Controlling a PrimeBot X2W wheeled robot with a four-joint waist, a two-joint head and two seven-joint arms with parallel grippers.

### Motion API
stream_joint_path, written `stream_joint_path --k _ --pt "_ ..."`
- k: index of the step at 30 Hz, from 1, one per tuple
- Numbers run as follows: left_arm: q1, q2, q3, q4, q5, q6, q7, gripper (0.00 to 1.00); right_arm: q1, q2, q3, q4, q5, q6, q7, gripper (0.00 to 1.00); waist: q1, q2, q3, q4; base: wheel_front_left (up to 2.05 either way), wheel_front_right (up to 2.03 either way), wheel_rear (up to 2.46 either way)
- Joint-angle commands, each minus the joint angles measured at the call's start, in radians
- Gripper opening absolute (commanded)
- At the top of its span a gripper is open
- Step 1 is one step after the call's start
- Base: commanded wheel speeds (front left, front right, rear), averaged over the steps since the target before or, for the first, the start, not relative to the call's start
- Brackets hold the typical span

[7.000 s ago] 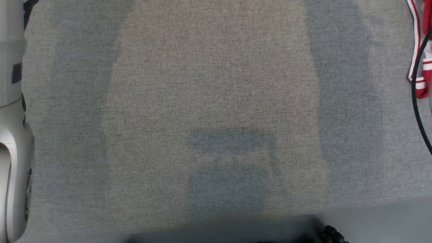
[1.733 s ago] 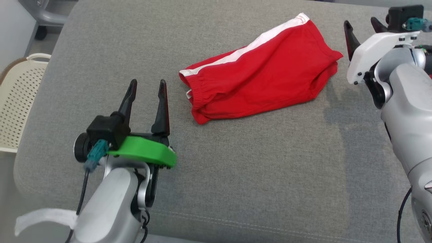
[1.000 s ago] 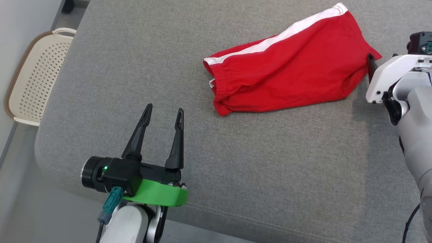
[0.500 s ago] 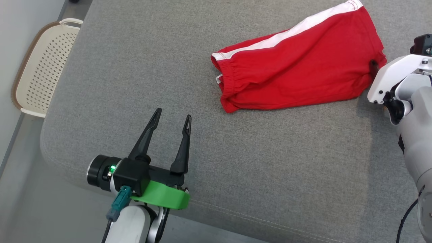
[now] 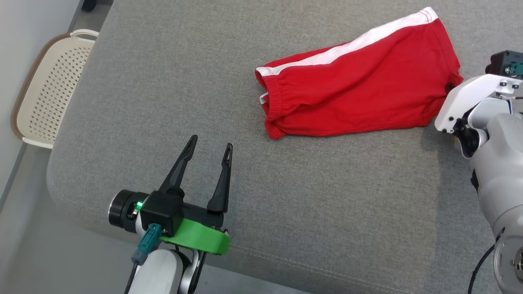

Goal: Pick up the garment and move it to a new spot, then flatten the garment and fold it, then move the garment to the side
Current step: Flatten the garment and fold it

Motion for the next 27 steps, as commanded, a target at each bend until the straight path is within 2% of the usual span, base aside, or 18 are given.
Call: stream_joint_path --k 1,8,15,27 --pt "-0.004 -0.004 0.001 0.007 0.004 -0.004 -0.003 1.0 0.034 -0.001 -0.009 0.012 -0.006 -0.003 -0.001 0.0 0.0 0.0 -0.014 -0.006 0.0 0.0 0.0" --pt "0.025 -0.005 0.004 0.029 0.006 -0.007 -0.002 1.0 0.058 0.046 -0.044 0.002 0.0 -0.002 -0.043 0.0 0.0 0.0 -0.06 -0.042 0.0 0.0 0.0" --pt "0.038 0.006 0.01 0.038 0.008 -0.01 -0.002 1.0 0.099 0.095 -0.025 -0.011 0.01 -0.002 -0.044 0.0 0.0 0.0 -0.099 -0.09 0.0 0.0 0.0" --pt "0.049 0.018 0.008 0.046 0.005 -0.007 -0.002 1.0 0.207 0.106 0.004 -0.079 0.014 -0.002 -0.026 0.0 0.0 0.0 -0.137 -0.14 0.0 0.0 0.0"
